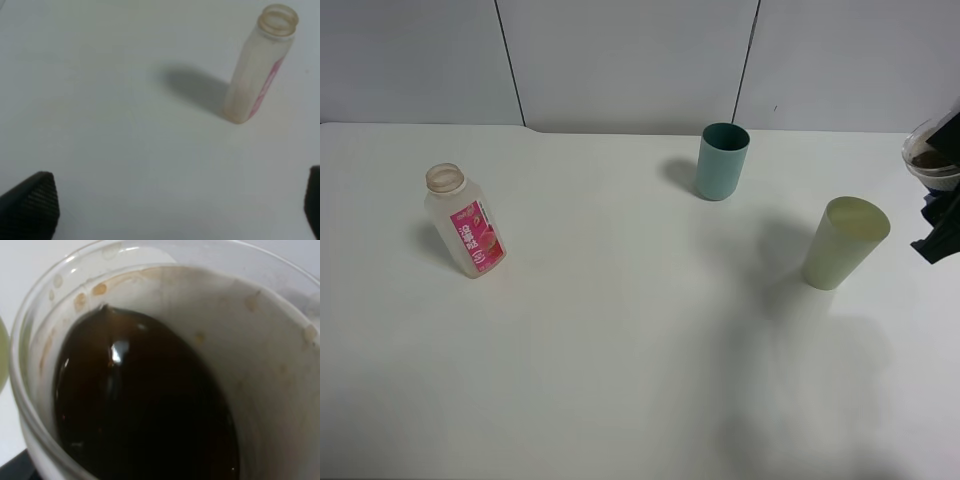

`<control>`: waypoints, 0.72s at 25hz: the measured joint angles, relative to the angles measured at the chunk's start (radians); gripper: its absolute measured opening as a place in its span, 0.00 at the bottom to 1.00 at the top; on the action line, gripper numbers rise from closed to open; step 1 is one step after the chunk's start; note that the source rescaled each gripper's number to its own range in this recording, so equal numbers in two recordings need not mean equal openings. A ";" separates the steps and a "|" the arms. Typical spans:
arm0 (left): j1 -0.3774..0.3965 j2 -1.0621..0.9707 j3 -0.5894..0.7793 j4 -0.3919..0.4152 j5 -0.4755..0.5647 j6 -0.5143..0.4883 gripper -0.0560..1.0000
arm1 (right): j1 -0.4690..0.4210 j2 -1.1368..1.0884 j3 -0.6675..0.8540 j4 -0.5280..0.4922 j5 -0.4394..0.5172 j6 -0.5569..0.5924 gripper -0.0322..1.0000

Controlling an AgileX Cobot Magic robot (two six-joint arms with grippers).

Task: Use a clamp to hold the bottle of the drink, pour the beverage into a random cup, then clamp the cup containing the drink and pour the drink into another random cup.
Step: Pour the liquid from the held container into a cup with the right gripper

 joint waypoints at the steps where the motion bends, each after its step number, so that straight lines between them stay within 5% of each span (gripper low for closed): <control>1: 0.000 0.000 0.000 0.000 0.000 0.000 1.00 | 0.000 0.000 0.000 0.000 0.000 -0.016 0.03; 18: 0.000 0.000 0.000 0.000 0.000 0.000 1.00 | 0.000 0.000 0.000 0.000 0.001 -0.247 0.03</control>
